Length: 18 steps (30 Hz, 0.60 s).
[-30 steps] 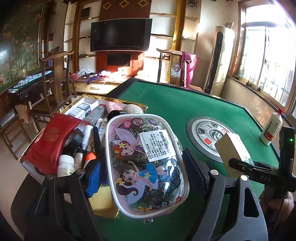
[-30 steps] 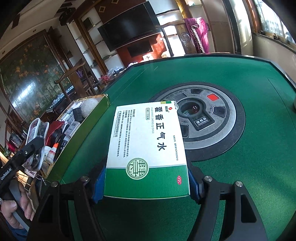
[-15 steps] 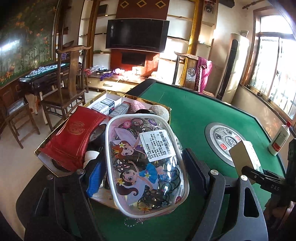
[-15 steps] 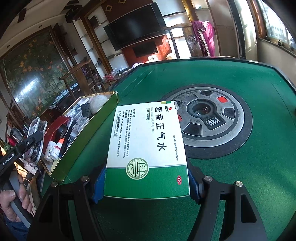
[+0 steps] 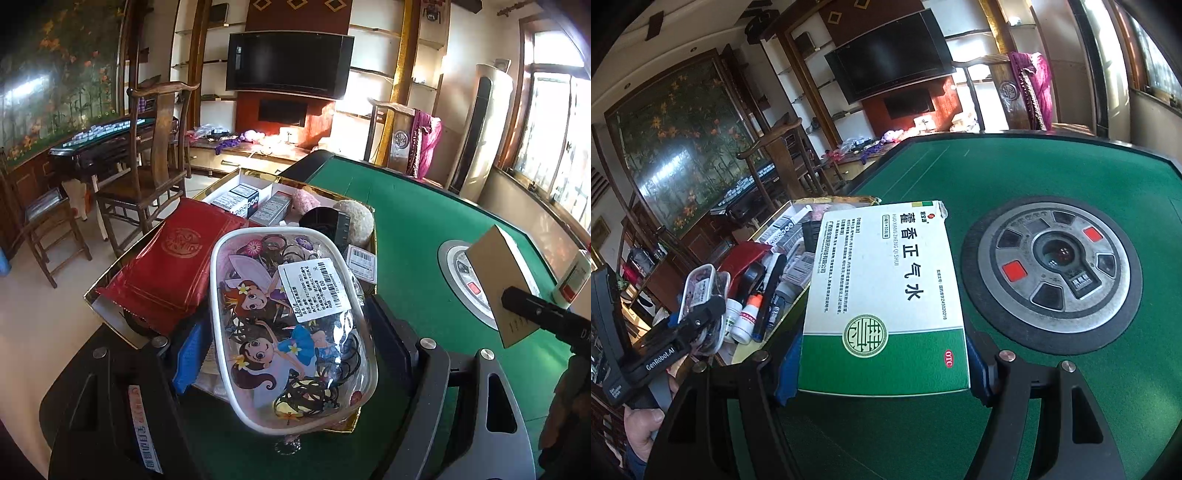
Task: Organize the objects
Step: 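Carry the pencil case and medicine box over the tray with both tools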
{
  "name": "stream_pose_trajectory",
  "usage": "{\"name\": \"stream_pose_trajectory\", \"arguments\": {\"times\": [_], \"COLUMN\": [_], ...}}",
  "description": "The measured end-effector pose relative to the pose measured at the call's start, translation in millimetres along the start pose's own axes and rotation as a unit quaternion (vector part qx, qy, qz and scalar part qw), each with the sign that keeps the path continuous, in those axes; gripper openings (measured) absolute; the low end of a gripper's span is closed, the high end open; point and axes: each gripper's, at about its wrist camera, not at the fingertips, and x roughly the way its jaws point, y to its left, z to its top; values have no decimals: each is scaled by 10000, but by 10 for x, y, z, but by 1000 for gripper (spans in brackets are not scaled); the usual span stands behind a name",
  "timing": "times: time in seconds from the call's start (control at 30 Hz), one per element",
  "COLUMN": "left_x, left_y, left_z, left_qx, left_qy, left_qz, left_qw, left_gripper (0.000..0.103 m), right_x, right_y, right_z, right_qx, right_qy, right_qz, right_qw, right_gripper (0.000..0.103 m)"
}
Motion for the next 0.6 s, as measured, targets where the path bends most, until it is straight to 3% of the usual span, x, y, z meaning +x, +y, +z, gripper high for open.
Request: {"name": "stream_pose_trajectory", "arguments": {"times": [0.3,0.6], "left_x": [133,290], "left_y": [210,363], "left_z": [-8,42], "left_qx": [-100,-73], "left_qy": [159,420], "left_qz": [63,63], "left_qw": [9998,9991], "left_gripper": [80,80], "right_x": [335,1121], "right_y": [648,1387], "right_z": [407,775], "right_qx": [-467,-1129], "right_qy": [76,455], "right_qz": [138,-8], "right_qw": [9988,9926], "right_gripper": [72,72]}}
